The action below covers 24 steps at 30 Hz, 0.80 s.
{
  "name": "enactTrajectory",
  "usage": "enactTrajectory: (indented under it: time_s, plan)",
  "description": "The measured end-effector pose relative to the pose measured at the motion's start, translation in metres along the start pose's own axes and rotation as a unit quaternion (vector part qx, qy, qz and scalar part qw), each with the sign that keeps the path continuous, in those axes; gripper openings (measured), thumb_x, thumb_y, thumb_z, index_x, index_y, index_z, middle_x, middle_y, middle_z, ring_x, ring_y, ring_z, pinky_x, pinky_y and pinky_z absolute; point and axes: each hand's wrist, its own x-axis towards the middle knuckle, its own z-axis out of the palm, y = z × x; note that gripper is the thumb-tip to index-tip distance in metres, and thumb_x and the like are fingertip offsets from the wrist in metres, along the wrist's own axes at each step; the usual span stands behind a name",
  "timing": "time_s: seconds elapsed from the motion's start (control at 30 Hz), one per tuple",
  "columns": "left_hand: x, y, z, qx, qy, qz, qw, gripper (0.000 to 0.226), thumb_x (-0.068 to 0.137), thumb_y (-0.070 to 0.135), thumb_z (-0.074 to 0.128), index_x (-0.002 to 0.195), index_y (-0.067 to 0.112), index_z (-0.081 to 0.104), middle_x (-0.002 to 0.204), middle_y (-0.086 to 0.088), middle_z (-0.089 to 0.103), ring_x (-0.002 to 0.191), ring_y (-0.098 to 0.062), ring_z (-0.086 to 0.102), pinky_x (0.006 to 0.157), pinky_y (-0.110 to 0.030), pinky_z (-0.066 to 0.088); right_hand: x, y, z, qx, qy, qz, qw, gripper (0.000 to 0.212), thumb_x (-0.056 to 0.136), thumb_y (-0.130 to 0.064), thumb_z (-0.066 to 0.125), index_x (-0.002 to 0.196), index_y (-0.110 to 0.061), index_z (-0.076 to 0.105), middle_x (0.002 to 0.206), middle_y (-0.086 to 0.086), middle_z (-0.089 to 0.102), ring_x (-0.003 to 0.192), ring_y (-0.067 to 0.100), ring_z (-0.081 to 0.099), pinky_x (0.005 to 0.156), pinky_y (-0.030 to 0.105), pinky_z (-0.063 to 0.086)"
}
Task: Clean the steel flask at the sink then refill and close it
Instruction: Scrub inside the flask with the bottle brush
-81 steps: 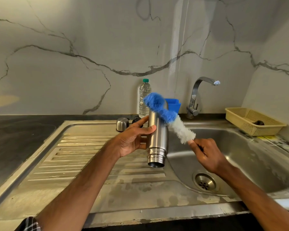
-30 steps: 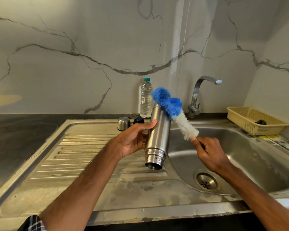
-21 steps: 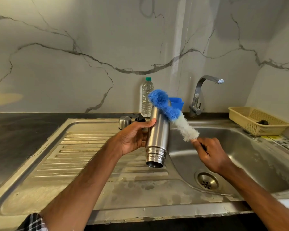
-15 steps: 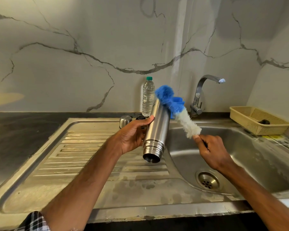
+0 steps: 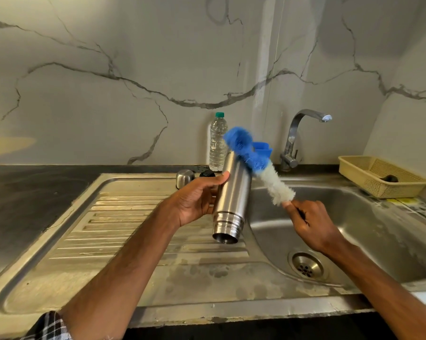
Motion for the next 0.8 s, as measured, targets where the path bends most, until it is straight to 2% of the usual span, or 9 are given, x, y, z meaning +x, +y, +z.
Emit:
enactTrajectory:
  time_s: [0.03,0.13,0.2,0.3,0.4,0.53,0.63,0.7,0.8]
  plan:
    - [0.0,0.001,-0.002,-0.023,0.008,0.006,1.0,0.063,0.081,0.034,0.079,0.131,0.001,0.06,0.112,-0.011,0.067,0.111,-0.031,0.06,0.11,-0.049,0.044,0.0,0.001,0.0,-0.006,-0.005,-0.018,1.0,0.047,0.101,-0.016,0.054,0.056,-0.026,0.044,0.044,-0.01,0.037,0.041,0.011,0.043,0.042,0.016,0.026]
    - [0.003,0.003,-0.009,-0.057,0.026,0.029,0.998,0.066,0.081,0.034,0.081,0.131,-0.001,0.059,0.105,-0.01,0.069,0.109,-0.032,0.061,0.108,-0.049,0.045,0.003,0.004,0.002,-0.009,-0.002,0.001,1.0,0.046,0.102,-0.019,0.053,0.056,-0.02,0.046,0.045,-0.008,0.038,0.042,0.012,0.043,0.043,0.02,0.027]
    - [0.003,0.002,-0.009,-0.065,0.034,0.038,0.997,0.065,0.078,0.035,0.083,0.128,-0.001,0.061,0.102,-0.01,0.071,0.106,-0.031,0.062,0.107,-0.051,0.045,0.0,0.003,0.003,0.005,-0.015,-0.01,1.0,0.047,0.102,-0.021,0.052,0.056,-0.023,0.045,0.045,-0.009,0.038,0.042,0.011,0.042,0.043,0.019,0.027]
    - [0.003,0.003,-0.008,-0.091,0.041,0.045,0.994,0.054,0.084,0.029,0.079,0.127,0.001,0.061,0.107,-0.011,0.069,0.103,-0.03,0.063,0.097,-0.046,0.05,-0.005,0.001,0.004,0.017,-0.04,-0.065,0.997,0.048,0.103,-0.026,0.05,0.056,-0.026,0.042,0.046,-0.01,0.036,0.04,0.01,0.038,0.045,0.017,0.026]
    - [0.001,0.006,-0.01,-0.096,0.06,0.041,0.993,0.054,0.088,0.032,0.075,0.129,0.0,0.06,0.109,-0.013,0.067,0.106,-0.032,0.059,0.092,-0.044,0.052,0.0,0.0,0.006,0.013,-0.029,-0.029,0.999,0.045,0.102,-0.027,0.049,0.057,-0.026,0.043,0.046,-0.01,0.038,0.04,0.01,0.04,0.043,0.018,0.027]
    - [-0.001,0.004,-0.013,-0.086,0.065,0.041,0.993,0.052,0.084,0.025,0.075,0.128,0.002,0.059,0.115,-0.016,0.064,0.098,-0.029,0.064,0.084,-0.041,0.055,-0.006,0.0,0.007,0.017,-0.052,-0.086,0.995,0.045,0.102,-0.029,0.049,0.057,-0.029,0.043,0.046,-0.013,0.037,0.04,0.01,0.039,0.044,0.019,0.028]
    - [0.0,0.006,-0.017,-0.073,0.063,0.041,0.994,0.053,0.082,0.032,0.078,0.124,0.003,0.062,0.103,-0.01,0.067,0.09,-0.025,0.066,0.073,-0.037,0.059,-0.002,0.003,0.009,0.01,-0.033,-0.032,0.999,0.049,0.102,-0.036,0.046,0.056,-0.021,0.044,0.046,-0.008,0.039,0.04,0.012,0.038,0.045,0.029,0.03]
    - [0.0,0.006,-0.014,-0.063,0.053,0.038,0.996,0.053,0.084,0.034,0.078,0.123,0.002,0.063,0.1,-0.01,0.069,0.091,-0.025,0.066,0.078,-0.039,0.058,-0.002,0.004,0.01,0.009,-0.026,-0.028,0.999,0.052,0.103,-0.039,0.043,0.055,-0.019,0.044,0.046,-0.007,0.039,0.04,0.011,0.038,0.045,0.027,0.029]
    - [-0.002,0.007,-0.013,-0.067,0.048,0.048,0.995,0.043,0.083,0.024,0.074,0.119,0.004,0.063,0.103,-0.011,0.069,0.092,-0.026,0.066,0.084,-0.039,0.054,-0.006,0.001,0.009,0.027,-0.06,-0.08,0.995,0.047,0.102,-0.036,0.046,0.056,-0.026,0.043,0.046,-0.012,0.037,0.039,0.009,0.037,0.043,0.027,0.029]
